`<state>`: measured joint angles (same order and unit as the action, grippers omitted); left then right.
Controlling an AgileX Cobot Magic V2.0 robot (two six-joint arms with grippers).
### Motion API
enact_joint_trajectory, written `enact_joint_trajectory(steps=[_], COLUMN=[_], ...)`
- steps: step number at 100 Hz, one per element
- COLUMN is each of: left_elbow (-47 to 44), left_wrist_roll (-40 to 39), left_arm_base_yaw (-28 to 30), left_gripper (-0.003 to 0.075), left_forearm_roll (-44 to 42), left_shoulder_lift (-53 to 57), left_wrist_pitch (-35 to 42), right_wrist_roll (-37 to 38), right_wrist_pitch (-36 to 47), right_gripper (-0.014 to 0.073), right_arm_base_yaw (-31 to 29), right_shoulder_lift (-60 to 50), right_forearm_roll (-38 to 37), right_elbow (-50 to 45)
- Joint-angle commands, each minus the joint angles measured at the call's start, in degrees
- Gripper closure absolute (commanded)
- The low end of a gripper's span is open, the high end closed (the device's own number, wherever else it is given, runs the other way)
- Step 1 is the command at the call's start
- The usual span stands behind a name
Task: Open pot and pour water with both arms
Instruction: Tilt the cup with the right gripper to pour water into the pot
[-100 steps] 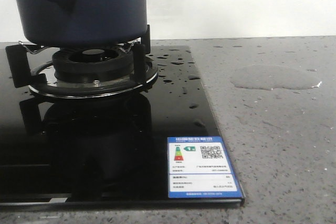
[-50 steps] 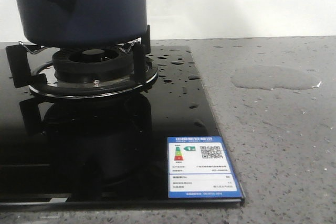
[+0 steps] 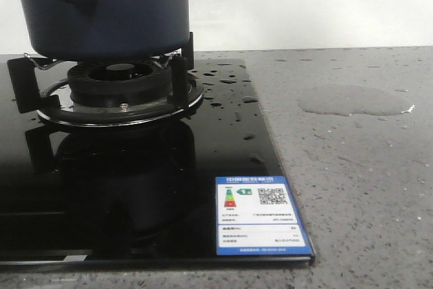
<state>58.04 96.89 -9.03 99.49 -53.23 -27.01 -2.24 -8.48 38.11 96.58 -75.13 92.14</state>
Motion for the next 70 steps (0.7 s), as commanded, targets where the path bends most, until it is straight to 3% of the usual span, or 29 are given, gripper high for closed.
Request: enact_joint_trajectory(steps=[1,20,31,52,70], left_elbow=[1.97,1.97,1.87,-0.05,-2.29], left_wrist_roll=[-0.56,-0.56,-0.56,-0.56,-0.56], left_arm_base_yaw=[-0.31,-0.31,-0.45,-0.44,-0.44], left_gripper=[0.0437,0.0437,0.0437,0.0437,0.0437], left_forearm_roll=[2.73,2.50,2.45,2.45,2.45], left_shoulder_lift=[1.07,1.07,0.86,0.82,0.82], left_wrist_pitch=[-0.98,-0.98,-0.98,-0.98,-0.98], right_wrist_roll=[6.74,17.49,17.62,17.89,19.10], right_wrist_pitch=[-3.13,-16.84,-17.16,2.80,22.47], right_gripper=[0.0433,0.0433,0.0433,0.0433,0.0433], right_arm_base_yaw=[0.05,-1.01,-4.25,-14.96,-24.11], right_shoulder_lift=[-2.92,-6.36,-10.74,-24.20,-31.57], right_forearm_roll=[6.96,20.83,28.99,38.77,40.04], right_elbow=[1.91,1.76,-2.46,-25.44,-47.36])
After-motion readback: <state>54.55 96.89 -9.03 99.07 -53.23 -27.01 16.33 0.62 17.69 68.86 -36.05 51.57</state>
